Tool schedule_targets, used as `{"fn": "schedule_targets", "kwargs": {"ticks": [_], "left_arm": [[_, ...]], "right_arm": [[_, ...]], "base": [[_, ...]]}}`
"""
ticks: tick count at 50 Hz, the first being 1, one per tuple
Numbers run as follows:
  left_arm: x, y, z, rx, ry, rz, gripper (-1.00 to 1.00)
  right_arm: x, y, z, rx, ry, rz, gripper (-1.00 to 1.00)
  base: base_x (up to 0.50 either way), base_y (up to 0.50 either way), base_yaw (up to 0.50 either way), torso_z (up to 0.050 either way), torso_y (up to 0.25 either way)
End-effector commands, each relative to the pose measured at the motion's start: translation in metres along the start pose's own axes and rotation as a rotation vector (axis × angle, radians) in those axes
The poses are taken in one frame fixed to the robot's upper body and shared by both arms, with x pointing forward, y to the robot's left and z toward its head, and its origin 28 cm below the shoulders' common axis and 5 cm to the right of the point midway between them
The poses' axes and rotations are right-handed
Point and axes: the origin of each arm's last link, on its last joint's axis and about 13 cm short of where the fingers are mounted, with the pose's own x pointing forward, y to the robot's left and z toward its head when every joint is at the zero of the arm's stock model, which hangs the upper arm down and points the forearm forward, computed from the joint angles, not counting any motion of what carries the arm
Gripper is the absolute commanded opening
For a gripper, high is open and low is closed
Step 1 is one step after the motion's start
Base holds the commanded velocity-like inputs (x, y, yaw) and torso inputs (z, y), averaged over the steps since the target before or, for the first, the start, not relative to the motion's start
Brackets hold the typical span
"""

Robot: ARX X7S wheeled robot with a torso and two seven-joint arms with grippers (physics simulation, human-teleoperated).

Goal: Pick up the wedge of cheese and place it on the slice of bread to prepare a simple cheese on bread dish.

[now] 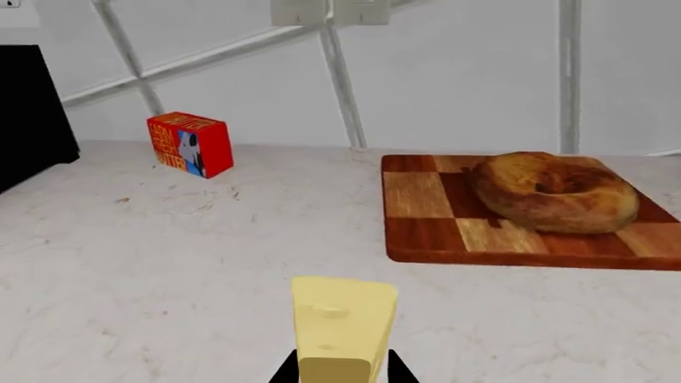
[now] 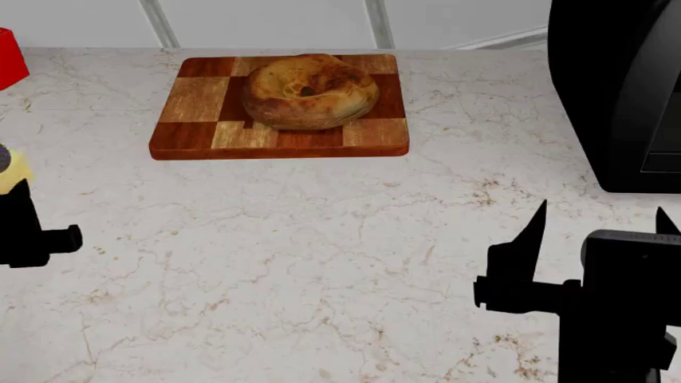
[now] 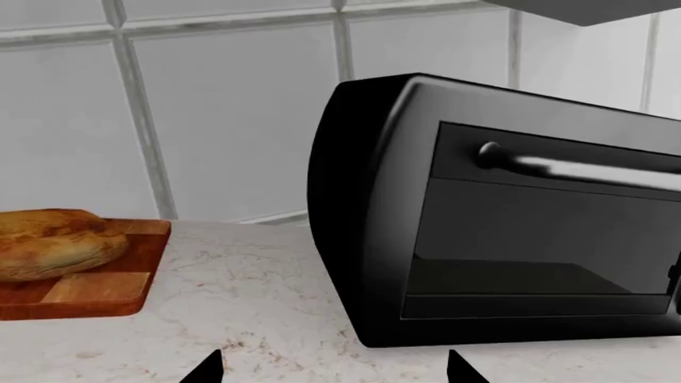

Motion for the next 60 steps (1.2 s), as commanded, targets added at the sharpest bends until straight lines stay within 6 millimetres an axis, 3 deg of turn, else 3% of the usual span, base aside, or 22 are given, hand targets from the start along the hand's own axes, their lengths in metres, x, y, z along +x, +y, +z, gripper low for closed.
{"fn": "schedule_targets", "kwargs": {"ticks": [1,23,60], "left_arm": [[0.016,-0.01,0.012,-0.004,-0.005,-0.045,-1.0],[0.03,-0.045,0.006,0.062,0.031,-0.192,-1.0],[0.038,-0.051,0.013,0.052,0.011,-0.184,-1.0]], "right_arm": [[0.0,0.0,0.002,-0.002,0.0,0.001,1.0],[0.003,0.002,0.003,0.002,-0.003,0.011,1.0],[0.0,0.003,0.014,-0.003,-0.036,0.065,1.0]], "base": [[0.0,0.0,0.0,0.0,0.0],[0.0,0.0,0.0,0.0,0.0],[0.0,0.0,0.0,0.0,0.0]]}}
